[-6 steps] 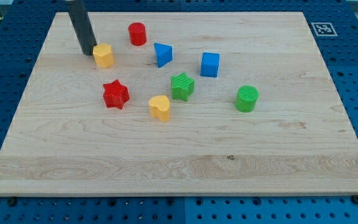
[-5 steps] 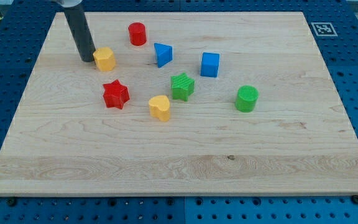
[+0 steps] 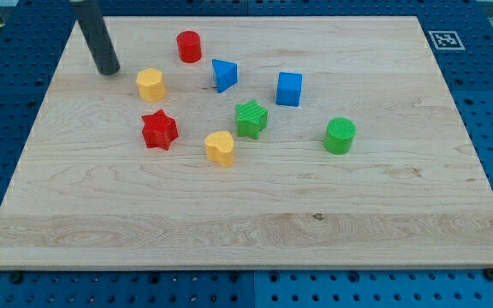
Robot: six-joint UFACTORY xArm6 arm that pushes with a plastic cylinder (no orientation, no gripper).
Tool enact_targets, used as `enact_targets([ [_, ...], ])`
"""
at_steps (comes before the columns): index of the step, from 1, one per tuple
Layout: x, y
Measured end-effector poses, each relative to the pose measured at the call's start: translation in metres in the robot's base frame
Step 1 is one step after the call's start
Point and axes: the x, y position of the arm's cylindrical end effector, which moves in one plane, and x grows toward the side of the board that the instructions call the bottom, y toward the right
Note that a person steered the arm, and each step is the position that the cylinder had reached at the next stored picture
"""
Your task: Slide the green circle diagonal to the green star
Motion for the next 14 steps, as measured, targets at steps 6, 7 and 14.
enact_targets([
  [6, -0.069, 0.235],
  [7, 0.006, 0.301],
  [14, 0.129, 0.391],
])
